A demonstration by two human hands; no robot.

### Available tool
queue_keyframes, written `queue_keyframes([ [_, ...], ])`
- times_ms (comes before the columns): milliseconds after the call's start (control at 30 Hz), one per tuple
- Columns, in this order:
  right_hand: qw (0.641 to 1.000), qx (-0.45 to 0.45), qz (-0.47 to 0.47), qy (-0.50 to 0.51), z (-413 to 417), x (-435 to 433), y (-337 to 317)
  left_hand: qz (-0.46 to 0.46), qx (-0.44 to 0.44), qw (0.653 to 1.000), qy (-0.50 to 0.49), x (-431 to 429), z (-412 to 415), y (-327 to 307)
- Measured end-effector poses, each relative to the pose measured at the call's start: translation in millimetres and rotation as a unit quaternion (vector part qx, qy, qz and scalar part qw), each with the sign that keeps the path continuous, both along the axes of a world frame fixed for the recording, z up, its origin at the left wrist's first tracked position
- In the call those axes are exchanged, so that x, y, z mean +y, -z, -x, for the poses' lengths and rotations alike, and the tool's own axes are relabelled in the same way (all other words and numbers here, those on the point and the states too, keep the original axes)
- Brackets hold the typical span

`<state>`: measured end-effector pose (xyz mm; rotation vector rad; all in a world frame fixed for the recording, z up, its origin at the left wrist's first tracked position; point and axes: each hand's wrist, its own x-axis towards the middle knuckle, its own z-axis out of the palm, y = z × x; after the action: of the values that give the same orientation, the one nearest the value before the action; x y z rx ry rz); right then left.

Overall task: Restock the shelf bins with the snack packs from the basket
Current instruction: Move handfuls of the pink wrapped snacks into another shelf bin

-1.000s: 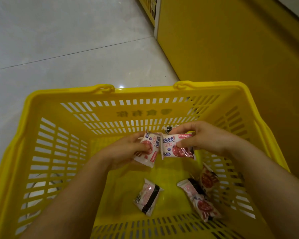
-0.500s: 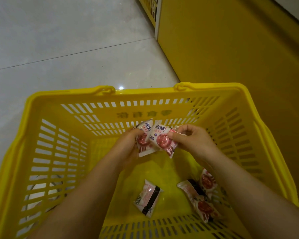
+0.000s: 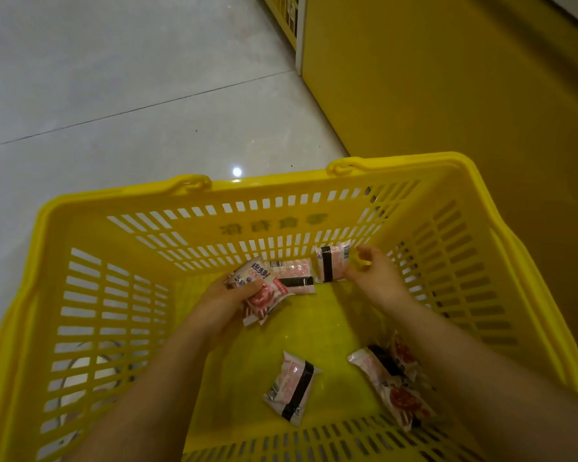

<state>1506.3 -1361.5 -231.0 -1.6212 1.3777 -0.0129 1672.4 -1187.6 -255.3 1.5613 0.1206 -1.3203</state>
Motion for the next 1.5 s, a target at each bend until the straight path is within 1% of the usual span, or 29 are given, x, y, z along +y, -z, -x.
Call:
queue_keyframes([
  [100,0.999,-0.038,-0.014,-0.021,-5,4,12,-0.017,0.002,1.000,0.010,2,2,7],
  [233,0.997,-0.004,0.037,-0.068,-10,14,18,-0.023,-0.030,0.999,0.020,-8,11,11],
  [333,0.997,-0.030,0.037,-0.056,-4,16,19,-0.017,-0.050,0.999,0.008,-18,18,8],
  [433,0.999,-0.031,-0.016,0.004,4,9,19,-0.011,-0.058,0.998,0.023,-28,24,5],
  [500,0.998,-0.018,-0.066,0.010,7,6,19,-0.008,-0.054,0.998,0.044,-34,30,2],
  [567,0.988,-0.051,-0.140,0.039,6,6,18,-0.006,-0.047,0.996,0.072,-38,37,-1],
  [633,0.970,-0.089,-0.218,0.059,2,6,14,0.006,-0.035,0.995,0.098,-39,43,-3],
  [667,0.968,-0.092,-0.227,0.051,1,6,12,0.017,-0.025,0.994,0.107,-39,45,-3],
  [700,0.970,-0.093,-0.219,0.050,0,6,10,0.029,-0.014,0.994,0.109,-38,45,-4],
  [733,0.976,-0.096,-0.189,0.051,0,5,9,0.040,-0.004,0.994,0.105,-38,43,-4],
  [800,0.990,-0.113,-0.078,0.039,3,4,4,0.061,0.018,0.995,0.080,-39,36,-6],
  [833,0.992,-0.126,-0.019,0.011,6,4,0,0.067,0.024,0.995,0.064,-38,31,-6],
  [867,0.990,-0.132,0.027,-0.037,9,5,-2,0.066,0.021,0.996,0.052,-37,26,-6],
  [933,0.978,-0.104,0.074,-0.163,18,8,-3,0.041,-0.004,0.998,0.047,-34,19,-6],
  [1000,0.956,-0.035,0.091,-0.278,25,12,1,-0.005,-0.028,0.998,0.059,-30,17,-3],
  [1067,0.934,0.007,0.088,-0.346,33,16,6,-0.051,-0.041,0.996,0.063,-25,17,3],
  [1100,0.929,0.008,0.089,-0.360,36,18,8,-0.066,-0.046,0.995,0.062,-22,17,6],
  [1133,0.934,-0.008,0.083,-0.347,39,20,8,-0.077,-0.053,0.994,0.064,-20,18,7],
  [1200,0.964,-0.054,0.060,-0.254,41,19,4,-0.092,-0.075,0.990,0.075,-15,18,9],
  [1233,0.973,-0.064,0.080,-0.205,41,16,4,-0.095,-0.084,0.989,0.077,-14,18,9],
  [1267,0.974,-0.054,0.131,-0.179,39,11,4,-0.092,-0.087,0.990,0.069,-12,18,10],
  [1300,0.966,-0.023,0.190,-0.174,36,7,5,-0.086,-0.084,0.991,0.055,-12,18,9],
  [1367,0.938,0.055,0.287,-0.189,28,1,8,-0.081,-0.086,0.992,0.039,-13,20,10],
  [1400,0.928,0.077,0.302,-0.206,24,1,11,-0.088,-0.097,0.990,0.048,-14,21,11],
  [1500,0.904,0.116,0.267,-0.311,20,11,24,-0.114,-0.122,0.983,0.080,-16,24,12],
])
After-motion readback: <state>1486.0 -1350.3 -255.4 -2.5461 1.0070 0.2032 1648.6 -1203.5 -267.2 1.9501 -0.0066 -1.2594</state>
